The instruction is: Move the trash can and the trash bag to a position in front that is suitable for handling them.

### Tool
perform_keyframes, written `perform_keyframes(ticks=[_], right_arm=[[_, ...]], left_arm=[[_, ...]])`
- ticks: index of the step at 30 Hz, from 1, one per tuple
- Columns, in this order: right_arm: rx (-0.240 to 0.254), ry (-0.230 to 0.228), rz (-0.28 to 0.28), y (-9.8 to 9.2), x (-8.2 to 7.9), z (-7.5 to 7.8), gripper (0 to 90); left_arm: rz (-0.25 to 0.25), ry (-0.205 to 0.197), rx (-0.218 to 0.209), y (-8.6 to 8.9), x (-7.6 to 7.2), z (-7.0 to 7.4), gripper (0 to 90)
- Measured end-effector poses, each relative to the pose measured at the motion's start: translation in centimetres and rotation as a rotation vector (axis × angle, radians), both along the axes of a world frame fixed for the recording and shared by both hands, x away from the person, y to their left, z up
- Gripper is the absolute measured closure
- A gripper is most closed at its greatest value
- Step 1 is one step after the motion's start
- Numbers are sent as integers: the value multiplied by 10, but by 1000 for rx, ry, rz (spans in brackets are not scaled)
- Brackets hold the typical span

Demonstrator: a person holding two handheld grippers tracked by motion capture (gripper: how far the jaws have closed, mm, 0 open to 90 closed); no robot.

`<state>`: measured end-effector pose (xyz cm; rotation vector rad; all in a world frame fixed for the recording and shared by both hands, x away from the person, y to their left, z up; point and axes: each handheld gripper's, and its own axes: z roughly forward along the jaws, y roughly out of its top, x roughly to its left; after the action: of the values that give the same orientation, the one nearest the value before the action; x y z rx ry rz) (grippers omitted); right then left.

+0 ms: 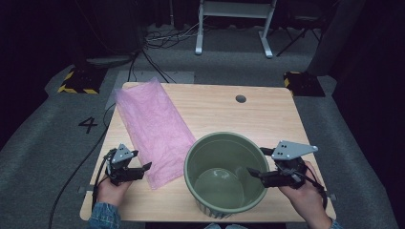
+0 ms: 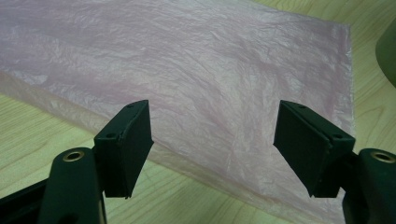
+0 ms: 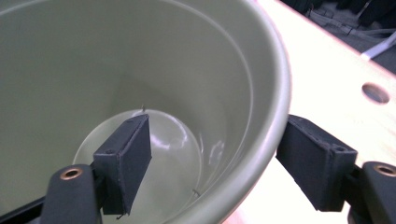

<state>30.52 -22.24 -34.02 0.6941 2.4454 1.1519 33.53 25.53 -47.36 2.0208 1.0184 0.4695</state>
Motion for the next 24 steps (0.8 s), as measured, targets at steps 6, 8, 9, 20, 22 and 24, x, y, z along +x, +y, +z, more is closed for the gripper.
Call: perform_keyframes(ticks=[6, 8, 9, 20, 22, 24], right_arm=[[83, -45, 2, -11, 2, 18, 255], [105, -40, -8, -21, 5, 19, 248], [105, -40, -8, -21, 5, 19, 248], [139, 4, -150, -96, 26, -19, 208], [114, 18, -172, -104, 30, -33, 198], [109, 39, -187, -111, 33, -45, 196]], left_arm=[[4, 0, 5, 3, 0, -1, 276], [11, 5, 1, 4, 0, -1, 277], [11, 5, 1, 4, 0, -1, 277], [50, 15, -4, 5, 3, 1, 286], [51, 19, 1, 5, 3, 1, 288], [57, 30, 8, 5, 1, 0, 290]])
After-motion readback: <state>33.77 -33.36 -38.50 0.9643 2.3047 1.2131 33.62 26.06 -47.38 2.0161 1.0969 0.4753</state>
